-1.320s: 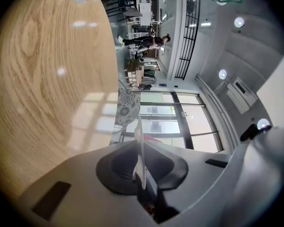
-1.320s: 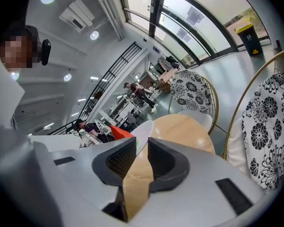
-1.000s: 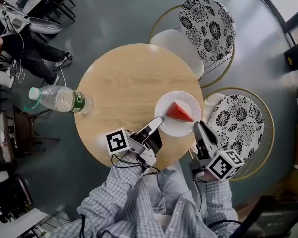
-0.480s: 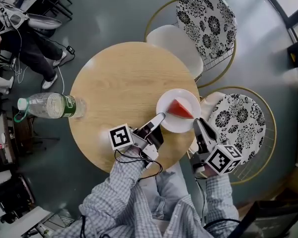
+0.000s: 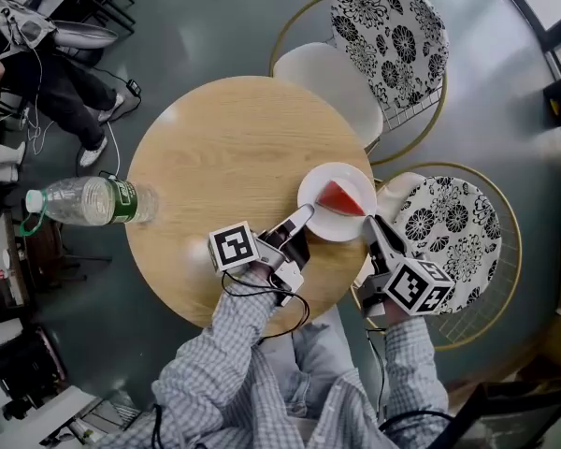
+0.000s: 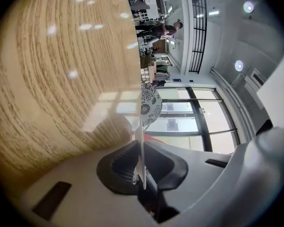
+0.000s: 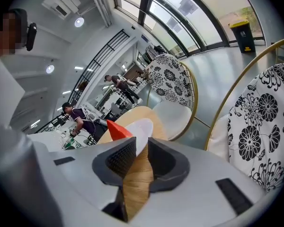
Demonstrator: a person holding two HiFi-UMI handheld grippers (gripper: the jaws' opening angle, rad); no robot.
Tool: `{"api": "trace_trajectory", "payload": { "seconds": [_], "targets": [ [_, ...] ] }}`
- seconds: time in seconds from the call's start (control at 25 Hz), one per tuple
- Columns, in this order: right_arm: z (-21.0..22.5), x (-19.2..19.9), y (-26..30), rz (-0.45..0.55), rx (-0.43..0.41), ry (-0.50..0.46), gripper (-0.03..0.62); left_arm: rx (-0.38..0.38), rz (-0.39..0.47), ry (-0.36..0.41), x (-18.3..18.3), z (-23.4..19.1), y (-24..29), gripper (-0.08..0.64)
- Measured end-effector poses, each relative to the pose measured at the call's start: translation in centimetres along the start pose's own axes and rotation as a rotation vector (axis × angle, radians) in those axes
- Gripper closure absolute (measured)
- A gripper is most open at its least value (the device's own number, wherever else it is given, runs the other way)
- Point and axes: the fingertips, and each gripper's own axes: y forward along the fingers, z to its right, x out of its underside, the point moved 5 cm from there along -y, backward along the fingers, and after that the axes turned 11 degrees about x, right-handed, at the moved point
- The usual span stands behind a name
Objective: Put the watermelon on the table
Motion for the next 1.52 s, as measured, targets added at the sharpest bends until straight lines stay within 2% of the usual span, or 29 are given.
{"api": "trace_trajectory", "payload": {
  "seconds": [0.28, 0.52, 0.72, 0.8, 0.88, 0.92, 1.12, 1.24, 1.36, 1.52],
  "targets": [
    [0.6, 0.1, 0.7, -0.033, 0.053, -0.031, 0.509, -0.024, 0.005, 0.012, 0.0, -0.5, 0.6, 0.528],
    [0.7, 0.0, 1.2, -0.043, 0.077, -0.079, 0.509, -0.088, 0.011, 0.037, -0.1, -1.2, 0.3, 0.528],
    [0.5, -0.6, 0.7, -0.016, 0.1, -0.158, 0.508, -0.109, 0.01, 0.046, -0.1, -1.2, 0.3, 0.528],
    [0.4, -1.1, 0.3, 0.006, 0.121, -0.226, 0.508, -0.111, 0.012, 0.044, -0.1, -1.2, 0.3, 0.528],
    [0.1, -1.2, -0.3, 0.036, 0.14, -0.359, 0.508, -0.113, 0.013, 0.041, -0.1, -1.2, 0.4, 0.528],
    [-0.3, -1.1, -0.7, 0.044, 0.144, -0.454, 0.508, -0.115, 0.014, 0.04, -0.1, -1.2, 0.4, 0.528],
    [-4.5, 2.2, -2.0, 0.017, 0.1, -1.071, 0.508, -0.128, 0.009, 0.035, -0.1, -1.3, 0.5, 0.529],
    [-6.0, 4.7, -1.7, 0.003, 0.067, -1.37, 0.508, -0.131, 0.007, 0.035, -0.1, -1.4, 0.6, 0.529],
    [-6.4, 6.4, -0.8, -0.024, 0.06, -1.56, 0.508, -0.134, 0.009, 0.034, -0.1, -1.4, 0.7, 0.529],
    [-6.5, 7.0, 0.1, -0.033, 0.102, -1.694, 0.512, -0.14, 0.007, 0.036, -0.1, -1.3, 0.6, 0.529]
  ]
}}
